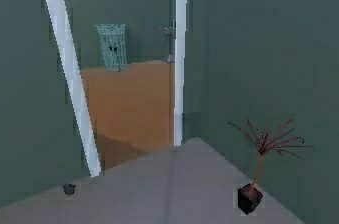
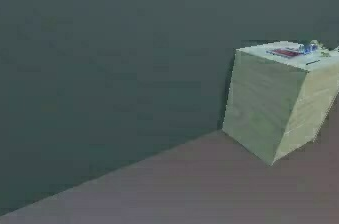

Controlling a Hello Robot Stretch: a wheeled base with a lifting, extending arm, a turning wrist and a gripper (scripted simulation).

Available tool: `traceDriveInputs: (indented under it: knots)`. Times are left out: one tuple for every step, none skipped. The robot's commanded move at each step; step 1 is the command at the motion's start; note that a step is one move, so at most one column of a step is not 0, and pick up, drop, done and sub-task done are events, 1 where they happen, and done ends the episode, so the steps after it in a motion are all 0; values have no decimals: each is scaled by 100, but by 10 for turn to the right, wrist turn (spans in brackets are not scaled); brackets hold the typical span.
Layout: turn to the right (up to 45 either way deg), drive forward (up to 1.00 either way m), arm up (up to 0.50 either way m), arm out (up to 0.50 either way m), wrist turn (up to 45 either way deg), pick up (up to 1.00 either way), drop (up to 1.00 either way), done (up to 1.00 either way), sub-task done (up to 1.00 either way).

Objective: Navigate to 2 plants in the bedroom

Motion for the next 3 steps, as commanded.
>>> traceDriveInputs:
  knots:
    - [450, 0, 0, 0, 0, 0, 0, 0, 0]
    - [150, 0, 0, 0, 0, 0, 0, 0, 0]
    - [0, 30, 0, 0, 0, 0, 0, 0, 0]
